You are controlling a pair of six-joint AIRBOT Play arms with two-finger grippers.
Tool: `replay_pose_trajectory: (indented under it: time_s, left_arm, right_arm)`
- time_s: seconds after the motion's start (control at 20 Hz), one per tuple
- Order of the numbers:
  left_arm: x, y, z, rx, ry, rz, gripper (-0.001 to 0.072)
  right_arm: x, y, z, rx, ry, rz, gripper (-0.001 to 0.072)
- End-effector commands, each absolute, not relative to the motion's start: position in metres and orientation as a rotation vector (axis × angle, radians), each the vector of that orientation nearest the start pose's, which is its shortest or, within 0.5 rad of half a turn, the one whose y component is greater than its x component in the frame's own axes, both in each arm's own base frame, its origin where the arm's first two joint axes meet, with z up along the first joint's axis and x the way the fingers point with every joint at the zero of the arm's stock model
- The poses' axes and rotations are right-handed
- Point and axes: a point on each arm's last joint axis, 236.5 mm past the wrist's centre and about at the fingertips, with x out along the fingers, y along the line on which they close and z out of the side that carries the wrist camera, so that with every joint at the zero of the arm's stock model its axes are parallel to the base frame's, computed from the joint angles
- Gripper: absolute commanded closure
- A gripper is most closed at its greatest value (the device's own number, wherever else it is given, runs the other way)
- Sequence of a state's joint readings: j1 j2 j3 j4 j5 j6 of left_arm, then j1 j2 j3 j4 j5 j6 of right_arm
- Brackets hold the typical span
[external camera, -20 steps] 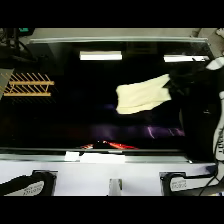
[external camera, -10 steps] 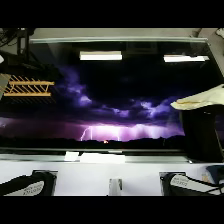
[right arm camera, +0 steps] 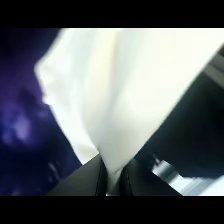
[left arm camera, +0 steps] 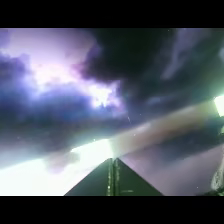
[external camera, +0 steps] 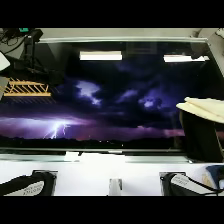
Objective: Fold the shirts.
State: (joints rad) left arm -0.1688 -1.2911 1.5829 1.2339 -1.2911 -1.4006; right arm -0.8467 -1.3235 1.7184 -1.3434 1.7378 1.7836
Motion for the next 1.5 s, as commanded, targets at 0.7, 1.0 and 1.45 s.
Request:
replay_pose_trajectory:
  time_s: [0.7,1.0,1.45]
  left_arm:
    - [0.407,-0.159,0.166,-0.003,0.972,-0.518,0.0675]
    - [0.422,-0.157,0.188,0.024,0.875,-0.509,0.0677]
    - [0.452,-0.052,0.122,0.106,1.121,0.001,0.0199]
  right_arm:
    - [0.164,-0.18,-0.004,0.891,1.518,-0.791,0.0005]
    - [0.247,-0.28,0.144,0.577,0.97,-0.826,0.0013]
    - [0.426,-0.04,0.185,0.289,0.938,-0.198,0.0016]
